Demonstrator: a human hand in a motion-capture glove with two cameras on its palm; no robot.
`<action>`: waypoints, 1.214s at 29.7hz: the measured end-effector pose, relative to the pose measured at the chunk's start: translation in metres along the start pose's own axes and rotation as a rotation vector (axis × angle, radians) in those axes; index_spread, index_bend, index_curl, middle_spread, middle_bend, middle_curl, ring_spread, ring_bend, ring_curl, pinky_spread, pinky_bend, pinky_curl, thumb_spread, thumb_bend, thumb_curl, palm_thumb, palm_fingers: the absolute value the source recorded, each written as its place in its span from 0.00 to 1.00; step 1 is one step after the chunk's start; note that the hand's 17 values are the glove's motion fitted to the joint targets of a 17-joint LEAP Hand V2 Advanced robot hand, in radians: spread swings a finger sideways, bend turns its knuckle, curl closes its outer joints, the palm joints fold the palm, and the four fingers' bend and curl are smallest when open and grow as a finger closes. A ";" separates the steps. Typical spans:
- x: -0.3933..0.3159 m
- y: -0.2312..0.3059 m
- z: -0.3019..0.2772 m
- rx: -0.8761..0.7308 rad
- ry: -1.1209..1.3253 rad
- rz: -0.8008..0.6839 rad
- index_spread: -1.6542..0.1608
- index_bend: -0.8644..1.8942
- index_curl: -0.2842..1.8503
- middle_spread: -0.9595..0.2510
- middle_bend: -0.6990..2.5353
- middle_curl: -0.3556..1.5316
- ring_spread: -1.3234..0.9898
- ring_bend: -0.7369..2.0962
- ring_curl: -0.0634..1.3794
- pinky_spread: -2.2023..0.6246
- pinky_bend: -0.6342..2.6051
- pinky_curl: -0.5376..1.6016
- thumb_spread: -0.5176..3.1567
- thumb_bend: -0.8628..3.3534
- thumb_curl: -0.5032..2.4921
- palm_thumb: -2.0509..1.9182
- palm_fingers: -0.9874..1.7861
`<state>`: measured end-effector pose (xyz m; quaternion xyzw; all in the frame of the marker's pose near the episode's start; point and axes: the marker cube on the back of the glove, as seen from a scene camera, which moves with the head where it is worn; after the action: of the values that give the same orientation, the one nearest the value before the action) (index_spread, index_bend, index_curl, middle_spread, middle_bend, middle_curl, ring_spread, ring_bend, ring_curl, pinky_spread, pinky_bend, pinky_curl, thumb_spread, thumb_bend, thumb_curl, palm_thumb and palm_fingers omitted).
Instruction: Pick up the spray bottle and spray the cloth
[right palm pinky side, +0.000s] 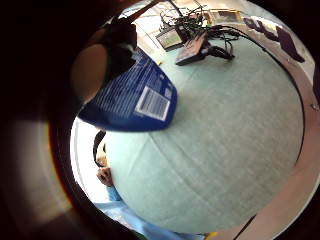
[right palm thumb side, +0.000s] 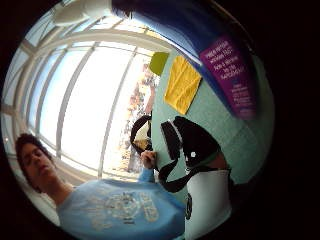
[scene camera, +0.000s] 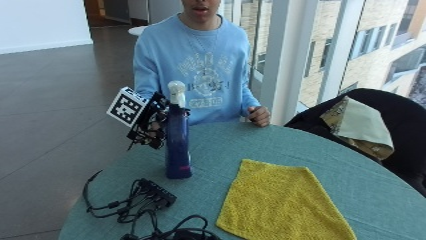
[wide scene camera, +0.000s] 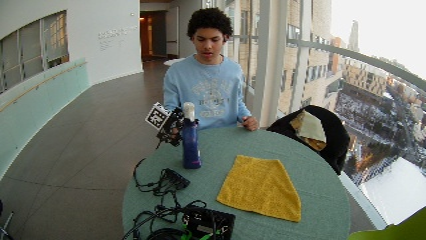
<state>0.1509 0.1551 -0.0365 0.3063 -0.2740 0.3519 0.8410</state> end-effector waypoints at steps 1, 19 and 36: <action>0.000 -0.005 0.001 0.002 -0.016 0.010 0.68 0.33 0.21 0.78 0.29 0.39 0.59 0.40 0.27 0.86 0.34 0.43 0.45 0.20 0.28 0.68 0.51; -0.011 -0.045 0.019 0.131 -0.123 -0.097 0.72 0.37 0.22 0.76 0.31 0.40 0.58 0.42 0.27 0.87 0.33 0.42 0.42 0.21 0.30 0.73 0.60; -0.070 -0.102 0.025 -0.253 0.031 -0.289 0.75 0.35 0.24 0.72 0.30 0.41 0.57 0.45 0.30 0.86 0.31 0.42 0.38 0.20 0.35 0.75 0.69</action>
<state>0.1802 0.0499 -0.1001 0.2289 -0.2560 0.1950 0.9187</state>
